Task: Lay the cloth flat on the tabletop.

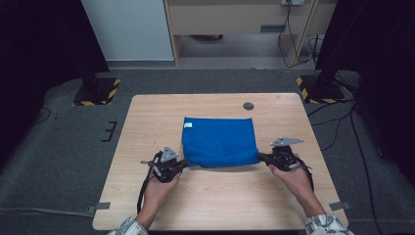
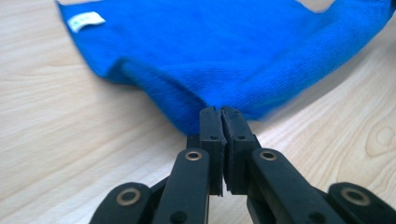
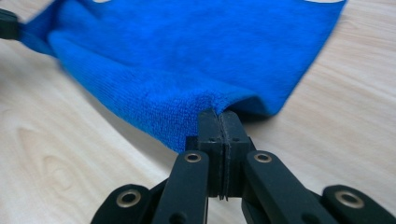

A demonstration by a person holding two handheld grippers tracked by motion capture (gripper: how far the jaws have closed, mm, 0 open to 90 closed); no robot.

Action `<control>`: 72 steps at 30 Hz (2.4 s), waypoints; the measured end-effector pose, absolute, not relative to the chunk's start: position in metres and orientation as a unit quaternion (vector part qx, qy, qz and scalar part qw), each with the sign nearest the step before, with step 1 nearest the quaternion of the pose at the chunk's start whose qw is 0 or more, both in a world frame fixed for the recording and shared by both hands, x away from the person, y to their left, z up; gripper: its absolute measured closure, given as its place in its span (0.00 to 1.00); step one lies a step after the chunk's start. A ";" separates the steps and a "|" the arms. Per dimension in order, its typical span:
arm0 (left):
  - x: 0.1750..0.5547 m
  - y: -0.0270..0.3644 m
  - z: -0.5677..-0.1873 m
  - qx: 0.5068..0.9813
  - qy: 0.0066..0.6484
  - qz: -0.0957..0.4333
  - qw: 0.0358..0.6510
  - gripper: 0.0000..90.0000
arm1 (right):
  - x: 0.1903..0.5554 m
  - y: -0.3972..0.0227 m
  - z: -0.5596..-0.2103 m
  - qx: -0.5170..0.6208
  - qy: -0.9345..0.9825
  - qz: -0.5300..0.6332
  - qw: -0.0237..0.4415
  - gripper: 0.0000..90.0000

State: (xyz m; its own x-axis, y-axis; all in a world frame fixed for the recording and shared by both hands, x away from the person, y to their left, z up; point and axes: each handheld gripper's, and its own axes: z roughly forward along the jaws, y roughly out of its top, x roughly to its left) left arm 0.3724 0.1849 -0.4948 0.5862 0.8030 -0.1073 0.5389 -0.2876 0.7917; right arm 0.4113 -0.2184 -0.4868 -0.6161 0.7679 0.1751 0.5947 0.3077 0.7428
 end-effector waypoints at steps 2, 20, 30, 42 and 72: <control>0.375 0.192 -0.494 0.781 0.434 0.161 0.419 0.98 | 0.420 -0.219 -0.486 0.432 0.801 0.400 0.108 1.00; 0.389 0.189 -0.512 0.803 0.431 0.149 0.384 0.97 | 0.463 -0.196 -0.512 0.455 0.807 0.363 0.098 0.72; 0.390 0.188 -0.515 0.807 0.427 0.151 0.378 0.97 | 0.439 -0.211 -0.518 0.437 0.810 0.375 0.110 0.66; 0.389 0.187 -0.514 0.809 0.423 0.152 0.379 0.97 | 0.451 -0.199 -0.527 0.439 0.813 0.365 0.108 0.63; 0.385 0.189 -0.510 0.814 0.407 0.154 0.384 0.97 | 0.430 -0.199 -0.506 0.437 0.802 0.391 0.116 0.98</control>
State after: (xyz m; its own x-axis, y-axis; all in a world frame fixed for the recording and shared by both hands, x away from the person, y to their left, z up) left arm 0.3851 0.1885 -0.5102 0.6219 0.7806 -0.0628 0.5445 -0.3734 0.7510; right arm 0.4303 -0.1990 -0.5063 -0.5915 0.7912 0.1553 0.6090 0.3122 0.7292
